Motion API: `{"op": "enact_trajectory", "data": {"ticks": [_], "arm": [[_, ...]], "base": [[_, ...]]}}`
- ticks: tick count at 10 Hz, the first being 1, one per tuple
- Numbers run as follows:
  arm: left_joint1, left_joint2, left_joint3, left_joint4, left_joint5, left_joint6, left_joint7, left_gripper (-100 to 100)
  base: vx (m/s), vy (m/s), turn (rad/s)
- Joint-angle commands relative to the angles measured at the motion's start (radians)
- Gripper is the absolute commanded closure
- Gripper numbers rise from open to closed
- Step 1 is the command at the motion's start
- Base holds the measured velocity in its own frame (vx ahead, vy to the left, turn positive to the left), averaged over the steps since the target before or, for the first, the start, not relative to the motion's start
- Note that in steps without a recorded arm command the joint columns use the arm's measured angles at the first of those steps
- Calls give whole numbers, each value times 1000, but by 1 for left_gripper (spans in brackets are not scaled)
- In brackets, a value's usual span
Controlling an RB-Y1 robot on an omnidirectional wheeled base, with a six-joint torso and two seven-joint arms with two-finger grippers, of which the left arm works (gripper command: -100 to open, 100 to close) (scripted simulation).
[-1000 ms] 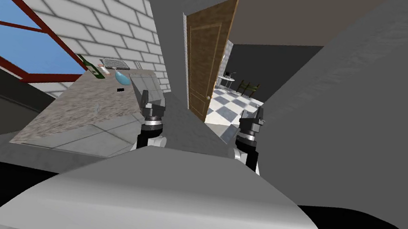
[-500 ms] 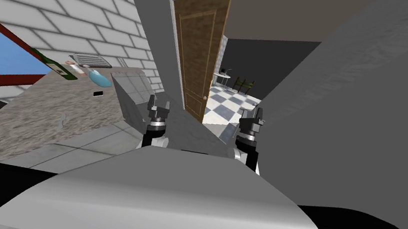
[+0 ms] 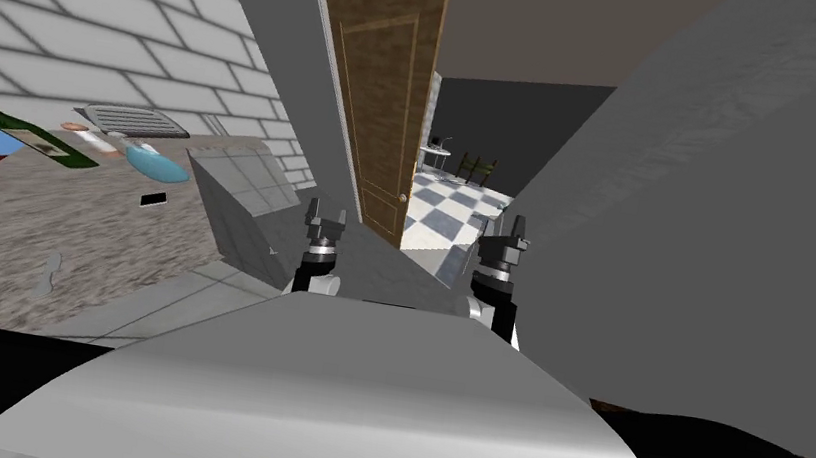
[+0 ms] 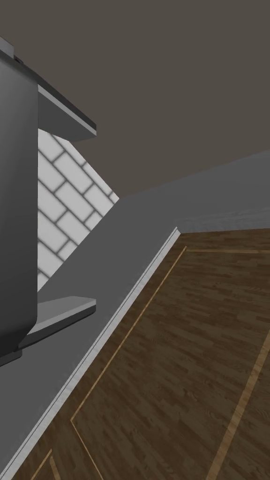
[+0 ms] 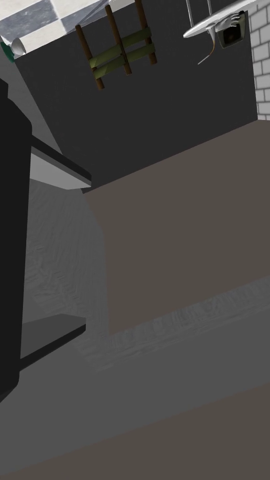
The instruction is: Push the door open
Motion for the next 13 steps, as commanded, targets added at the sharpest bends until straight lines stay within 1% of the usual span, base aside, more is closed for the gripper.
{"op": "enact_trajectory", "data": {"ticks": [1,7,13], "arm": [[-13,7,-5,38,12,-4,35,-100],[-52,22,-21,163,49,-25,135,-100],[-94,31,-39,296,88,-48,243,-100]], "base": [[121,63,-166],[94,47,-136],[87,60,-141]]}}
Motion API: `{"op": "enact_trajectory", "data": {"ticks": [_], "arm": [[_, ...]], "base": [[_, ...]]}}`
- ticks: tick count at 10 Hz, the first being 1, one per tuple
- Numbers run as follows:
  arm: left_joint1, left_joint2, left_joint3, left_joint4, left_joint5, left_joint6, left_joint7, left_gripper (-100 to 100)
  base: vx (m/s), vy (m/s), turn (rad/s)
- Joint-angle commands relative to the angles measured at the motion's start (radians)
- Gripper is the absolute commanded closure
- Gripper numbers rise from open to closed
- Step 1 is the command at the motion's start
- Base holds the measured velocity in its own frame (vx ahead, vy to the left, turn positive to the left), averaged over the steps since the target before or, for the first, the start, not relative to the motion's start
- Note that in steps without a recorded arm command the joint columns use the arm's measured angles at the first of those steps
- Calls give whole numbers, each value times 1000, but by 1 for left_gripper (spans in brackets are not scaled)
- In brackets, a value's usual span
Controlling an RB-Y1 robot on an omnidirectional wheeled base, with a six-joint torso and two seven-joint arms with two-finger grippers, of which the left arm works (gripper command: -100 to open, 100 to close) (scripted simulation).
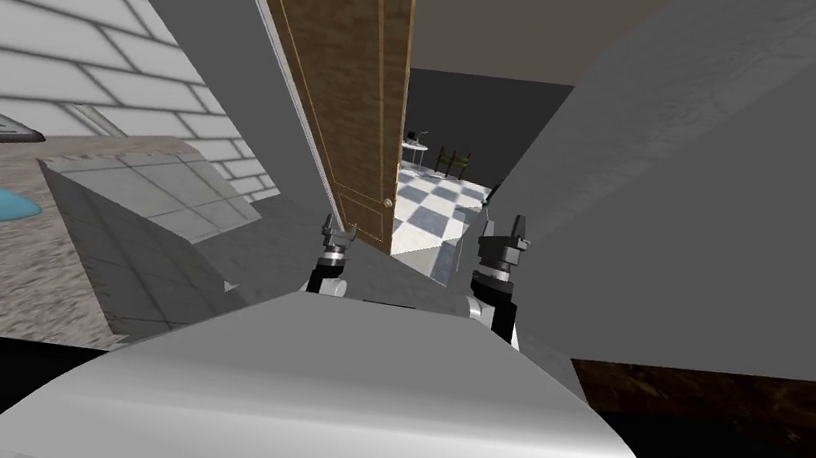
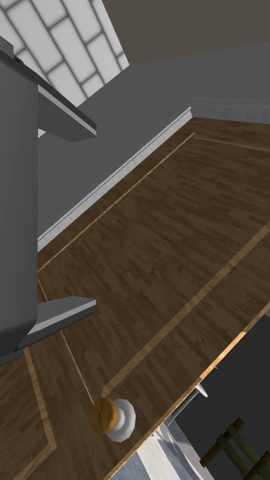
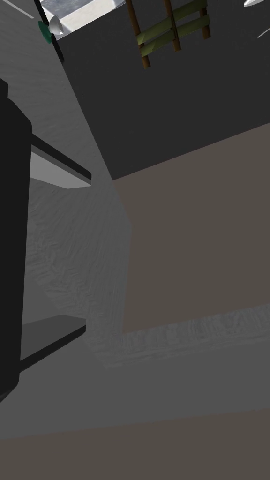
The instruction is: Push the door open
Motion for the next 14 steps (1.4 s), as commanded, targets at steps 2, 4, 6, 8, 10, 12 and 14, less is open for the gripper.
{"op": "enact_trajectory", "data": {"ticks": [2,4,6,8,10,12,14], "arm": [[-24,-1,-7,62,18,-8,48,-100],[-38,0,-13,107,31,-16,85,-100],[-52,0,-19,153,45,-23,122,-100],[-67,-2,-25,198,58,-31,158,-100],[-81,-3,-31,244,72,-39,195,-100],[-95,-7,-37,288,85,-46,231,-100],[-109,-11,-42,332,98,-54,266,-100]], "base": [[86,55,-153],[71,60,-160],[69,83,-135],[72,74,-148],[72,78,-144],[68,81,-145],[64,76,-155]]}}
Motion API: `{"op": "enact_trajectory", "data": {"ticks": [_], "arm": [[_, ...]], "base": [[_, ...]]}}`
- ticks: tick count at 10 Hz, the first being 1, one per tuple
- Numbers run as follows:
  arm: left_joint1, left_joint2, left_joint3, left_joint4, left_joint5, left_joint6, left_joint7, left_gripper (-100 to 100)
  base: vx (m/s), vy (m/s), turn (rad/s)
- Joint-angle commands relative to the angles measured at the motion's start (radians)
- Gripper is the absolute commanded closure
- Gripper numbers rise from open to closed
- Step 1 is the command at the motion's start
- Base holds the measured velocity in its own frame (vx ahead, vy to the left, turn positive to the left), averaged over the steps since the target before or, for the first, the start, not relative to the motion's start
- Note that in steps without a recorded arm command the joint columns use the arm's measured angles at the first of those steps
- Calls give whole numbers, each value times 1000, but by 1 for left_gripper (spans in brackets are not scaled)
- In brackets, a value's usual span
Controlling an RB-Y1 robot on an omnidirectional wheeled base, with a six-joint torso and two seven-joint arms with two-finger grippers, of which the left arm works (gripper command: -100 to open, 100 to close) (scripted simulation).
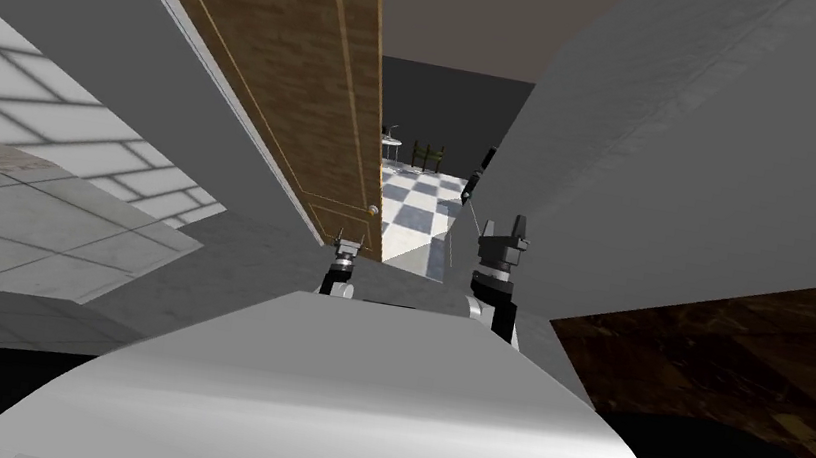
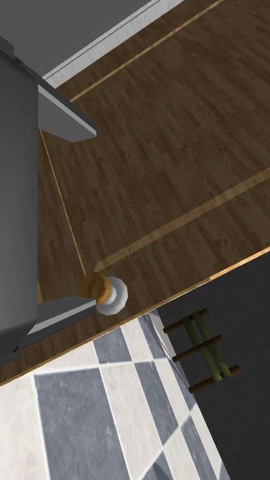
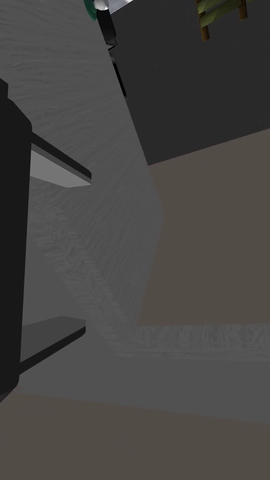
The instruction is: Push the door open
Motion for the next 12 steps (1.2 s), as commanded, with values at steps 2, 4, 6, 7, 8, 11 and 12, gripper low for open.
{"op": "enact_trajectory", "data": {"ticks": [2,4,6,7,8,11,12], "arm": [[-16,-7,-8,53,17,-8,47,-100],[-30,-12,-13,95,29,-15,80,-100],[-43,-18,-18,136,42,-22,114,-100],[-49,-21,-21,156,47,-25,130,-100],[-55,-25,-23,174,53,-28,145,-100],[-78,-39,-33,249,75,-41,205,-100],[-88,-48,-37,281,85,-46,231,-100]], "base": [[76,90,-133],[53,93,-131],[46,78,-145],[53,87,-131],[61,92,-125],[66,137,-157],[52,134,-180]]}}
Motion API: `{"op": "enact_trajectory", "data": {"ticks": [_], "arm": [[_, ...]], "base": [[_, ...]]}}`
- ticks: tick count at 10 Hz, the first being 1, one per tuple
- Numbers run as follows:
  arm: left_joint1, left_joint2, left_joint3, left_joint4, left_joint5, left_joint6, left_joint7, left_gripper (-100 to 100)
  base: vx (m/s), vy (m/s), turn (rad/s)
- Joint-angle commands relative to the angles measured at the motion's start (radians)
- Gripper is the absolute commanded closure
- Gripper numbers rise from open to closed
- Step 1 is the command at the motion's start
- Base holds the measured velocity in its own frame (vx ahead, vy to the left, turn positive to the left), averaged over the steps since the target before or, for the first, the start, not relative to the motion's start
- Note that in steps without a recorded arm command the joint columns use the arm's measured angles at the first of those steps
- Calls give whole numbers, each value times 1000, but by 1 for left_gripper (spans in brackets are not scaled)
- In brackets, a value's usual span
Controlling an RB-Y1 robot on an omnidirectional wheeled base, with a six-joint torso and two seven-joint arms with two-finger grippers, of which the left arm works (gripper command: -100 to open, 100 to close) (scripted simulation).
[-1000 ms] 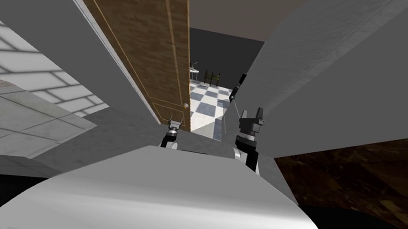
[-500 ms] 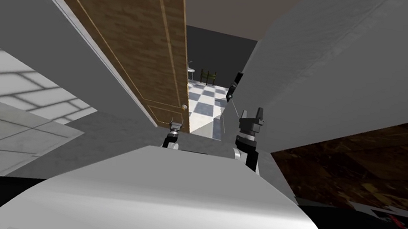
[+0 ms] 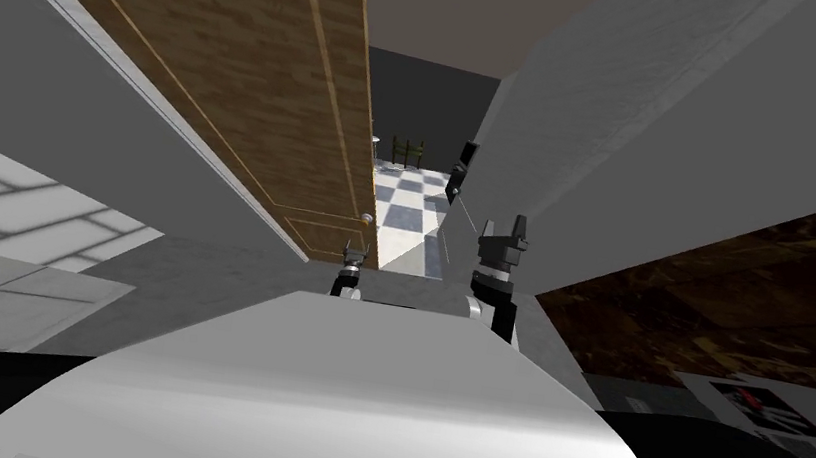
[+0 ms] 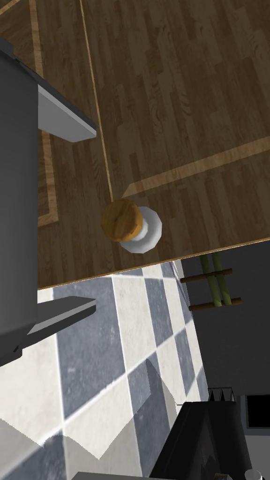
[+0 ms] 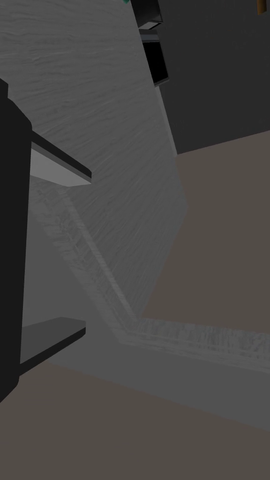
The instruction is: Push the door open
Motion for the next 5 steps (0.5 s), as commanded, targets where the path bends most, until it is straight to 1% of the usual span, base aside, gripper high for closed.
{"op": "enact_trajectory", "data": {"ticks": [1,2,3,5], "arm": [[-5,-8,-5,25,10,-2,29,-100],[-16,-17,-9,58,20,-7,55,-100],[-20,-21,-11,71,24,-9,66,-100],[-36,-38,-18,122,39,-18,108,-100]], "base": [[55,136,-143],[63,157,-170],[59,141,-135],[46,161,-136]]}}
